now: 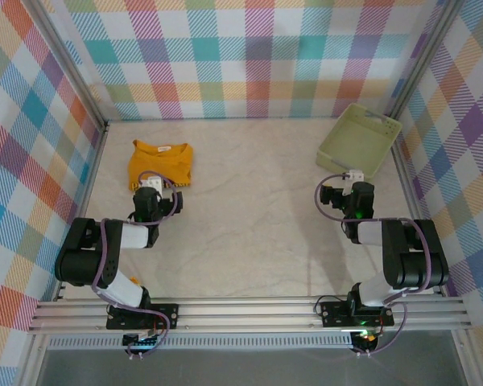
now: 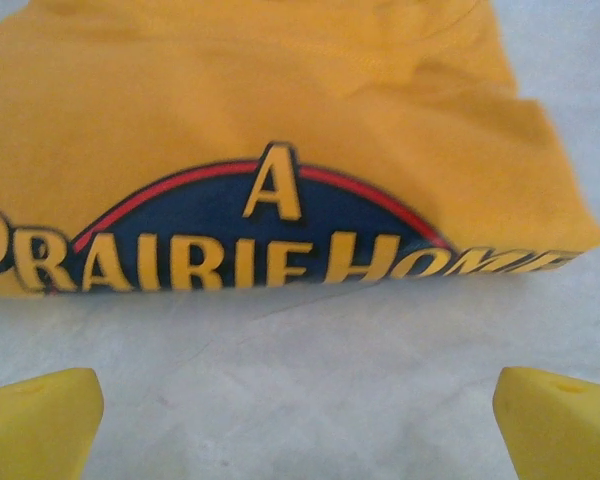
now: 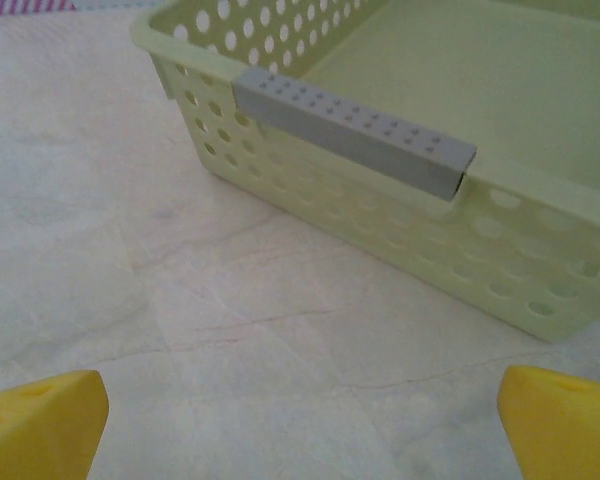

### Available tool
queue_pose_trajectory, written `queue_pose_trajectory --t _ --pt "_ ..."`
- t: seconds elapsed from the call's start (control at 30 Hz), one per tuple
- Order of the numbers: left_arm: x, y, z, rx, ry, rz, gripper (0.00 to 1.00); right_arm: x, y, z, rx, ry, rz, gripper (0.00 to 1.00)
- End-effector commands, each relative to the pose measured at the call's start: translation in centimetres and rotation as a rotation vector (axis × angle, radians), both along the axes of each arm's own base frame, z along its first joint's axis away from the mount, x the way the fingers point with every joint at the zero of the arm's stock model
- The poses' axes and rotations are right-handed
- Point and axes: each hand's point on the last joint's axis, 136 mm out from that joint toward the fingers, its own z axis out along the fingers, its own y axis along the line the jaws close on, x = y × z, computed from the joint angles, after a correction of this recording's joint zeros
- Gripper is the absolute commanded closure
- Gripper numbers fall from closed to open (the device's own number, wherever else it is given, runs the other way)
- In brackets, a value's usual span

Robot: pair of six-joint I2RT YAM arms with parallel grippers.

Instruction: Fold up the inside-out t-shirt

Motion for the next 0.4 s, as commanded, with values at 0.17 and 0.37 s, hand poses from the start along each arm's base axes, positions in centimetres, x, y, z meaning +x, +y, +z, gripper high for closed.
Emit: queue_pose_trajectory --t 0.17,0.37 --pt "0.8 -0.6 1.7 -0.027 -0.078 -0.033 0.0 0.6 1.1 1.3 0.025 -0.07 0.053 0.0" --pt "-0.2 -1.6 2.4 -0.015 -0.135 -0.088 0.0 -0.3 1.7 1.8 0.027 -0.111 0.085 0.0"
